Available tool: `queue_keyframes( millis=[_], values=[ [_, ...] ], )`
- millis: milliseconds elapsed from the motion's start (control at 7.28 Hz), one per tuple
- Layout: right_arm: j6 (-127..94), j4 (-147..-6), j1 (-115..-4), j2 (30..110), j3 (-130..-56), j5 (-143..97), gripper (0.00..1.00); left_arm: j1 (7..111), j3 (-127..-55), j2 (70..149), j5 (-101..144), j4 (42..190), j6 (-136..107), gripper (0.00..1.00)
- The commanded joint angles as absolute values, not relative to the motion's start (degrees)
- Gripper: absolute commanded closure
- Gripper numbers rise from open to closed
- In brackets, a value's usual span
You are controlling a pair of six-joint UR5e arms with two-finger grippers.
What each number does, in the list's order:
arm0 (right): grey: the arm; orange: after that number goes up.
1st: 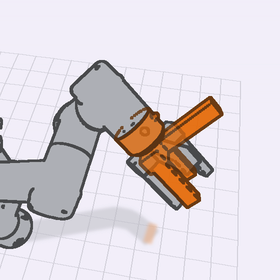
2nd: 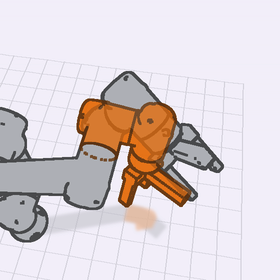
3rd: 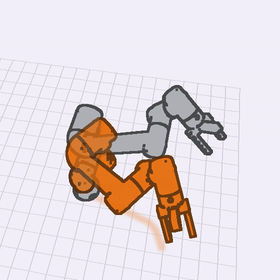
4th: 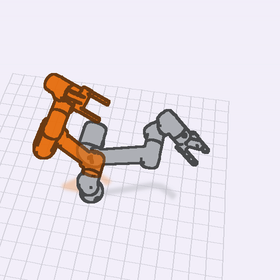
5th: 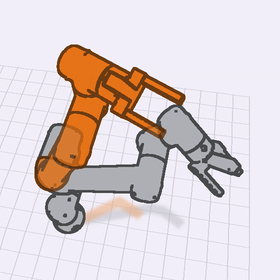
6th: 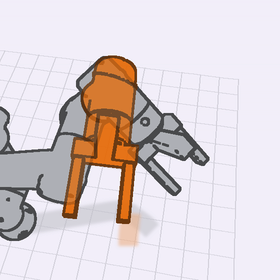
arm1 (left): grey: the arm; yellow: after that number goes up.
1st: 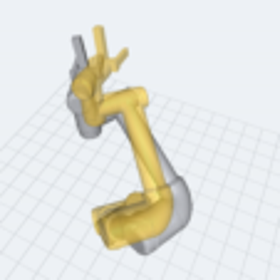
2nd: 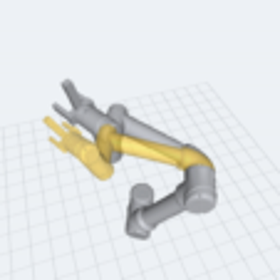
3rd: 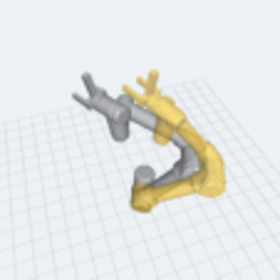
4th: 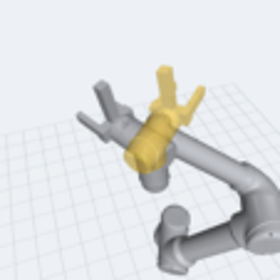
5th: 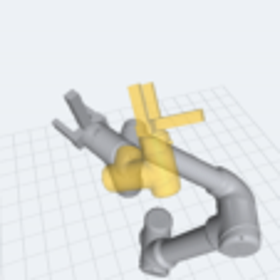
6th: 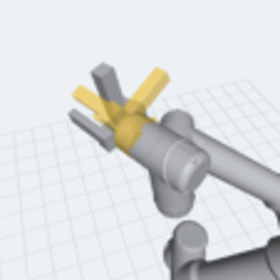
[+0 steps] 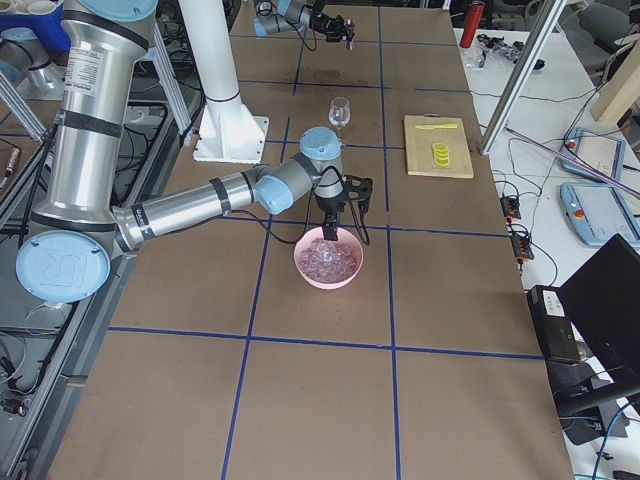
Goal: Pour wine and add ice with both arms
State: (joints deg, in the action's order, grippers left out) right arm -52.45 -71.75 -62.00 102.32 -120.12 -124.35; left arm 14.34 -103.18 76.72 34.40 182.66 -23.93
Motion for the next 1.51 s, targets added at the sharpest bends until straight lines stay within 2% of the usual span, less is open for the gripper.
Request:
queue_keyframes(
  millis=[0, 412, 687, 1374],
  values=[
    [-52.4, -67.5, -60.2, 105.6, -119.8, -121.0, 0.00, 14.3, -103.1, 76.1, 34.1, 182.7, -24.7, 1.00],
    [-56.1, -64.1, -54.3, 107.2, -119.2, -115.0, 0.00, 14.4, -103.0, 74.4, 33.9, 182.8, -25.9, 1.00],
    [-59.2, -57.5, -53.2, 107.3, -114.6, -114.1, 0.00, 14.3, -103.0, 74.1, 33.9, 182.8, -26.0, 1.00],
    [-63.6, -57.6, -50.5, 107.0, -112.6, -114.0, 0.02, 14.4, -102.9, 73.5, 33.9, 182.8, -26.0, 1.00]
  ],
)
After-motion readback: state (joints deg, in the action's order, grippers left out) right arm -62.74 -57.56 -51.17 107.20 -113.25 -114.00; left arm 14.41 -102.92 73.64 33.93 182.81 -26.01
